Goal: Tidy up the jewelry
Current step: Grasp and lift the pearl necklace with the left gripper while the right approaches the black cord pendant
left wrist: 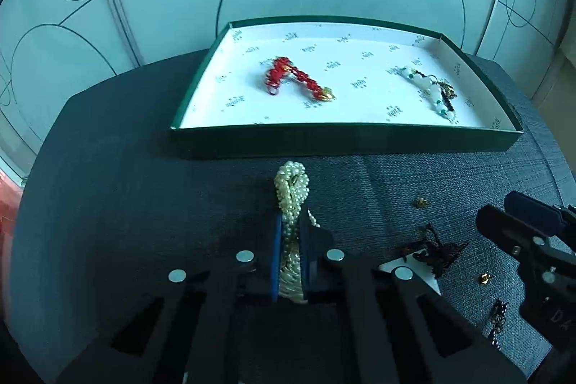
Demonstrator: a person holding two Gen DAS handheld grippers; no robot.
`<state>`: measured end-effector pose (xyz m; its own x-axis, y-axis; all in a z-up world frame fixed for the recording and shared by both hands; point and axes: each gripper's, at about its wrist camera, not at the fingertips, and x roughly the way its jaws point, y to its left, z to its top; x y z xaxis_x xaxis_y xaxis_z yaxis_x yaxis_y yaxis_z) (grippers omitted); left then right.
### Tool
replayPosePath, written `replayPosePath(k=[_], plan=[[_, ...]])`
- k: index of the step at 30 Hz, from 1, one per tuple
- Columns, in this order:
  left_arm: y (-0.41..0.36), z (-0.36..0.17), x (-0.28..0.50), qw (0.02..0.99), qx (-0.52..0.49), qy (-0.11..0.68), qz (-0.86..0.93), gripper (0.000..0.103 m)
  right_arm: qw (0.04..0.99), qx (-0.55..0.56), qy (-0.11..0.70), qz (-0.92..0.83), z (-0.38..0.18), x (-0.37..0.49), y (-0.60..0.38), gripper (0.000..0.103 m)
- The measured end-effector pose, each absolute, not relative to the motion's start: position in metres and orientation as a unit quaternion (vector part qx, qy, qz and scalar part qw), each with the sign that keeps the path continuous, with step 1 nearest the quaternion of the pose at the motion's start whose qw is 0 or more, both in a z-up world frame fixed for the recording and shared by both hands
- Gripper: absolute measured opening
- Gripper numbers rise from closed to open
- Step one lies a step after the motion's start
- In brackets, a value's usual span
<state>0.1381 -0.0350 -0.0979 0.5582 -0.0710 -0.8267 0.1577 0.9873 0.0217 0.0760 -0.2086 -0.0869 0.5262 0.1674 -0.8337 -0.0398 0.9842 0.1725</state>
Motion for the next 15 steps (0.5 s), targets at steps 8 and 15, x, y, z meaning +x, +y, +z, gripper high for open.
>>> replayPosePath(k=[8,15], plan=[[-0.013,-0.090,0.140,0.886,0.041,0.458,-0.054,0.008,0.868,0.056,0.488,0.069,-0.098,0.087,-0.182,0.043],[-0.007,-0.090,0.140,0.886,0.040,0.458,-0.053,0.008,0.864,0.049,0.497,0.068,-0.109,0.097,-0.172,0.031]])
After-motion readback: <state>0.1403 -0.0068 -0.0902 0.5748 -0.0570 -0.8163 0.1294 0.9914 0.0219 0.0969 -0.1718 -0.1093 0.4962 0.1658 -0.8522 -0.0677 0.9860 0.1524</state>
